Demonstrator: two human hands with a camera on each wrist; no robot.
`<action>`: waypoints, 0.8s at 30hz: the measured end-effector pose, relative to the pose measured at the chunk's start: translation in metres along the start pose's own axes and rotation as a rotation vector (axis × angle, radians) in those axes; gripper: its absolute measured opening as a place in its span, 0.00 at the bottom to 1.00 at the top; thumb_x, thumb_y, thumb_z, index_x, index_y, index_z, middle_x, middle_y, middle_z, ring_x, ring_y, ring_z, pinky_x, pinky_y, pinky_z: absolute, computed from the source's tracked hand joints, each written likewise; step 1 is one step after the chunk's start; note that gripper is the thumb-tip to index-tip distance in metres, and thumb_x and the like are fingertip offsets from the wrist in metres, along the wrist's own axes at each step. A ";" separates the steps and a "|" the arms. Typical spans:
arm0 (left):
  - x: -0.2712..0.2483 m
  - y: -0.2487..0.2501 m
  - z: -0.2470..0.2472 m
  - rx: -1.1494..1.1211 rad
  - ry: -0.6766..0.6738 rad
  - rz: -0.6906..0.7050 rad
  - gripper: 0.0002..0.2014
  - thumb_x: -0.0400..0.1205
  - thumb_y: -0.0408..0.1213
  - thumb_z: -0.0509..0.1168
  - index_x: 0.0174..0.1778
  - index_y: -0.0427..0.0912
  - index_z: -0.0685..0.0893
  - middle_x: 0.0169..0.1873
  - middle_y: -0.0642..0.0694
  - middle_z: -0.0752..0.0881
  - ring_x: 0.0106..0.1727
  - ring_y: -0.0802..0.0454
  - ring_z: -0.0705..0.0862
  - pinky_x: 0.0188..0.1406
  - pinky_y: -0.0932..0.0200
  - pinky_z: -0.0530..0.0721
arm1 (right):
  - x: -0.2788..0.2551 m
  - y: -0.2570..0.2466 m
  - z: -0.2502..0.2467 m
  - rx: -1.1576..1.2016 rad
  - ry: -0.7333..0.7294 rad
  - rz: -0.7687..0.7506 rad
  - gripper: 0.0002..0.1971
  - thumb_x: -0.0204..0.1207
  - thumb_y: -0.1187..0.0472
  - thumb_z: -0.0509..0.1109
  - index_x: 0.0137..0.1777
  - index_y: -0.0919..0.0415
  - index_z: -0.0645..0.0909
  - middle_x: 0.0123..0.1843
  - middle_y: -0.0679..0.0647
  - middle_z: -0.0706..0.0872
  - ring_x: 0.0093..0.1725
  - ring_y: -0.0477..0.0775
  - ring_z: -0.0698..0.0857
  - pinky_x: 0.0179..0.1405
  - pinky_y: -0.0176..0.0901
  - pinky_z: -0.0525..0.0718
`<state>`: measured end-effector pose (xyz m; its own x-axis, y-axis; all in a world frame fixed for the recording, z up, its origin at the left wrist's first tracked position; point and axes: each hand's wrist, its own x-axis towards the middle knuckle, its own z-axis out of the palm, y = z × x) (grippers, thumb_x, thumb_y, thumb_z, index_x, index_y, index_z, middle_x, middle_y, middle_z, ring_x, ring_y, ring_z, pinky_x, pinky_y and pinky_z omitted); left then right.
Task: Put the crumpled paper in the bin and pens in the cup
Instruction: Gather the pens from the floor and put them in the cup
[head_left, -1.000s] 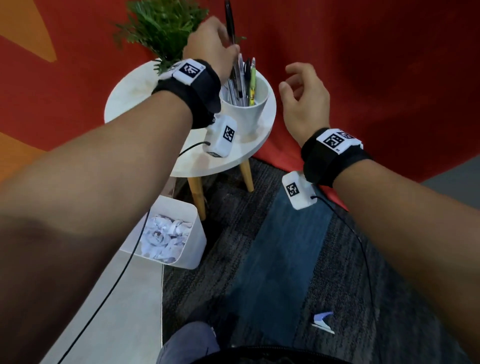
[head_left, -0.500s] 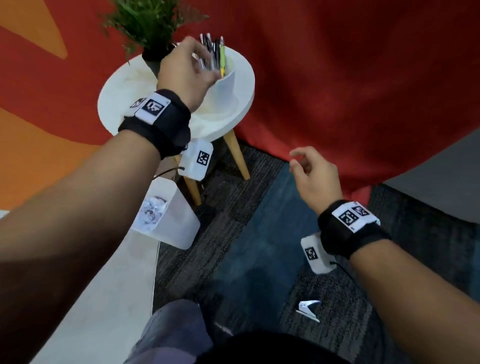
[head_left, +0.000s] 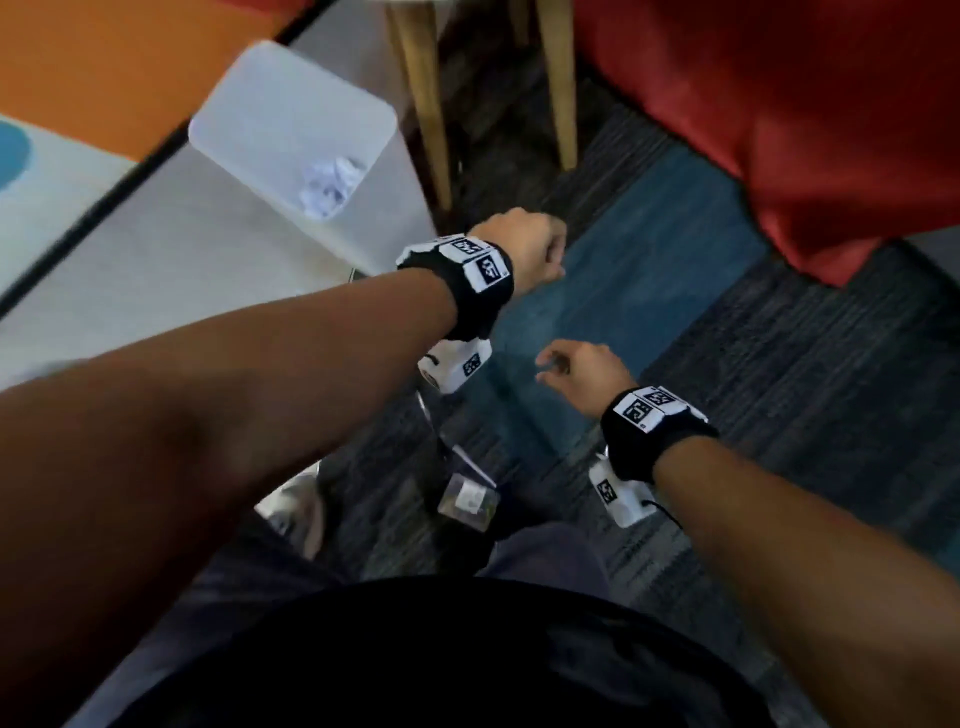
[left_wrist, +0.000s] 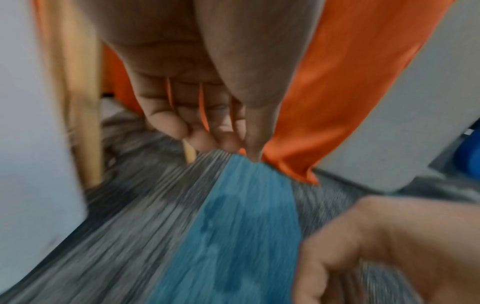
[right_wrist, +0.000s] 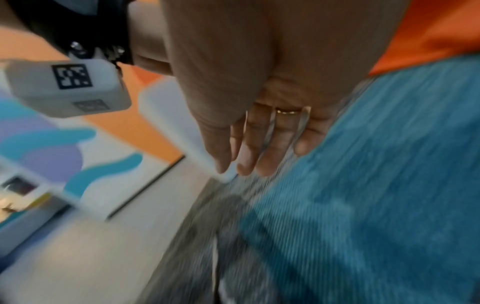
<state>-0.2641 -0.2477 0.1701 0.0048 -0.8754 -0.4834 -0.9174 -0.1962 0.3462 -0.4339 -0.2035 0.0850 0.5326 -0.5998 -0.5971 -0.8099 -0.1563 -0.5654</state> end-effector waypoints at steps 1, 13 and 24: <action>-0.001 -0.022 0.021 0.033 -0.064 -0.021 0.04 0.77 0.46 0.69 0.41 0.51 0.82 0.46 0.47 0.88 0.52 0.40 0.86 0.43 0.54 0.80 | 0.007 -0.006 0.021 -0.020 -0.088 0.006 0.07 0.77 0.54 0.73 0.52 0.53 0.84 0.42 0.47 0.84 0.51 0.56 0.85 0.52 0.47 0.83; -0.055 -0.206 0.203 0.237 -0.450 0.041 0.16 0.81 0.26 0.60 0.63 0.45 0.75 0.64 0.41 0.74 0.61 0.37 0.74 0.54 0.43 0.80 | 0.080 -0.020 0.184 -0.412 -0.481 0.120 0.18 0.76 0.45 0.72 0.59 0.56 0.82 0.57 0.59 0.85 0.57 0.66 0.84 0.52 0.54 0.83; -0.044 -0.203 0.260 0.389 -0.442 0.127 0.21 0.84 0.38 0.62 0.74 0.46 0.71 0.72 0.43 0.70 0.73 0.38 0.67 0.64 0.41 0.72 | 0.088 -0.004 0.234 -0.440 -0.273 0.112 0.12 0.83 0.54 0.61 0.62 0.55 0.79 0.57 0.59 0.87 0.54 0.65 0.86 0.45 0.52 0.80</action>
<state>-0.1813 -0.0544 -0.0875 -0.2038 -0.5986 -0.7747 -0.9786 0.1470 0.1439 -0.3264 -0.0724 -0.0990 0.4343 -0.4147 -0.7996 -0.8606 -0.4531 -0.2325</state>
